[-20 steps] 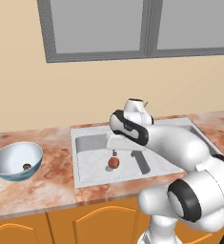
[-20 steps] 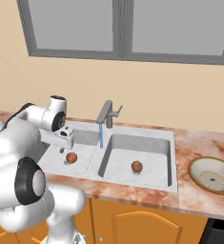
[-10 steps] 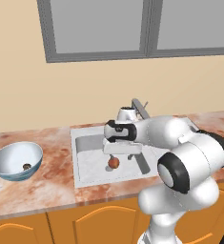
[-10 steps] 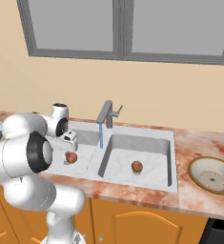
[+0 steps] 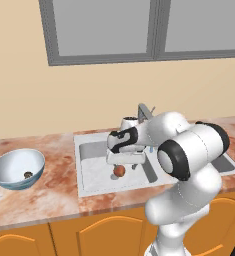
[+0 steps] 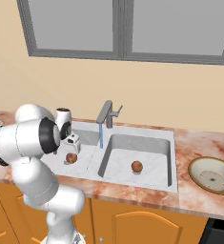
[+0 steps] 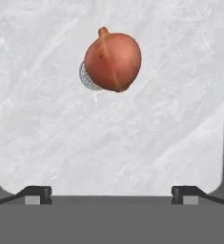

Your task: Pick the onions from the sink and place them in one bowl. Place the mushroom in the other bowl. Then turn off the sink faucet.

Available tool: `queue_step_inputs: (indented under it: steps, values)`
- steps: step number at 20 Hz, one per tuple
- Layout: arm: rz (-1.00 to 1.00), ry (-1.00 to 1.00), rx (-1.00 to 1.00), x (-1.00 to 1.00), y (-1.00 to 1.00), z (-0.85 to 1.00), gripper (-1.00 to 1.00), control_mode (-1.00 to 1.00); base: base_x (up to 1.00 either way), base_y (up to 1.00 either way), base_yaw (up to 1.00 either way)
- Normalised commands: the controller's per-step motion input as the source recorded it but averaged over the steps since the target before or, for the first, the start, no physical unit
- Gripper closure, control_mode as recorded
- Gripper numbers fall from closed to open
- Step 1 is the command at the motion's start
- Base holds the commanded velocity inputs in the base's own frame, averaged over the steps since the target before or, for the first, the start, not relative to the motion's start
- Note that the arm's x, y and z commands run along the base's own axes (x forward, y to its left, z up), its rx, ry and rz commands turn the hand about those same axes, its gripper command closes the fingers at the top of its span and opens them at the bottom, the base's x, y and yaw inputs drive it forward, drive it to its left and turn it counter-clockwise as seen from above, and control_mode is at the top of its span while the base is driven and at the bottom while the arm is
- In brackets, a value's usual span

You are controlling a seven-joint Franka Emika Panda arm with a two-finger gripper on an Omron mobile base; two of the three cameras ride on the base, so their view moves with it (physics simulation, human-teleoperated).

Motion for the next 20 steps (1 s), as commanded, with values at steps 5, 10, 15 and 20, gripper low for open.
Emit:
queue_step_inputs:
  steps: [5,10,15,20]
  values:
    - [0.00,-0.02,-0.01,0.32,0.00,-0.31,-1.00,-1.00,0.00,0.00,0.00]
    - [0.00,-0.01,0.00,0.35,0.00,-0.26,-1.00,-1.00,0.00,0.00,0.00]
    - [0.00,-0.03,-0.01,0.29,0.00,-0.27,-1.00,-1.00,0.00,0.00,0.00]
    - [0.00,-0.04,-0.02,0.29,0.01,-0.30,-1.00,-1.00,0.00,0.00,0.00]
